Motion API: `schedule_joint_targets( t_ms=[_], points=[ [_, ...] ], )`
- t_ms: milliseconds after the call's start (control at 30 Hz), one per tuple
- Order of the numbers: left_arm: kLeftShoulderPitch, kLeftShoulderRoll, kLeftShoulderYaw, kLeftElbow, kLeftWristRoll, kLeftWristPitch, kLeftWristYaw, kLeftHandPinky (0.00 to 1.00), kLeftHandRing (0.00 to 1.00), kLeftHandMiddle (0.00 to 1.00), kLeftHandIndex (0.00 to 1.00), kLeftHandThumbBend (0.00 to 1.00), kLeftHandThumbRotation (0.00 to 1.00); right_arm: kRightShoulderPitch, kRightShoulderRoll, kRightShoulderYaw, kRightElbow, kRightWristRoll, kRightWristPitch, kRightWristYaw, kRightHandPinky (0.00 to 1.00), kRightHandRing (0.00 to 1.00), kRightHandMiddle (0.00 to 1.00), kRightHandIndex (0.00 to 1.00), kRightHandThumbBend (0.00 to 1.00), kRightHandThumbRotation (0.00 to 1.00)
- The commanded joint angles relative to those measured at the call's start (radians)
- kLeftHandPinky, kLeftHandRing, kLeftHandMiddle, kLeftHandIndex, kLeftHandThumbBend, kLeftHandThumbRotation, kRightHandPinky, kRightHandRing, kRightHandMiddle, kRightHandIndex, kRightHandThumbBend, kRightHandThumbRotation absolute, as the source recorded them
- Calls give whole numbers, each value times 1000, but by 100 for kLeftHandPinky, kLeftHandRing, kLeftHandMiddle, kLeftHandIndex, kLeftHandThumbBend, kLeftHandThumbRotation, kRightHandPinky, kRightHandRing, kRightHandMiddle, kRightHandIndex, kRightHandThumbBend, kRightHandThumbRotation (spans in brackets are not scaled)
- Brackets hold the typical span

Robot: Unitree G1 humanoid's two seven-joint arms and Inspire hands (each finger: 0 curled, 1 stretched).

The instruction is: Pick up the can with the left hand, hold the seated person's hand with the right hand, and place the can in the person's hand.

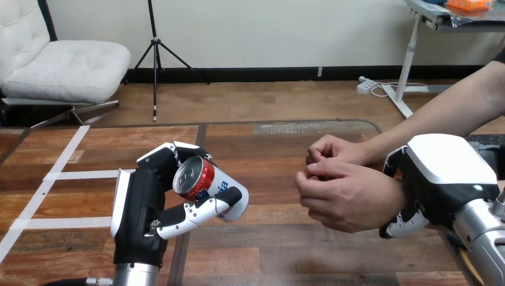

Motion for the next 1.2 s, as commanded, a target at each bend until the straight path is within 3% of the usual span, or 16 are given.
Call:
schedule_joint_targets(
  t_ms=[0, 500, 933, 1167],
  points=[
    [-77, -7, -2, -8, -3, -13, 4, 39, 40, 42, 44, 76, 1, -79, -9, -30, -67, -28, -4, 6, 14, 22, 32, 50, 91, 0],
    [-78, -8, -3, -3, 5, -15, 7, 39, 40, 42, 44, 76, 1, -135, 29, 24, -83, -47, -40, 45, 14, 20, 30, 50, 91, 0],
    [-78, -8, -3, -5, 3, -17, 6, 38, 40, 42, 45, 75, 1, -202, 62, 87, -84, -101, -56, 105, 16, 23, 32, 49, 88, 0],
    [-81, -6, 0, -4, 7, -21, 10, 37, 40, 43, 45, 75, 1, -214, 75, 97, -73, -118, -72, 109, 18, 25, 34, 50, 89, 0]
  ],
)
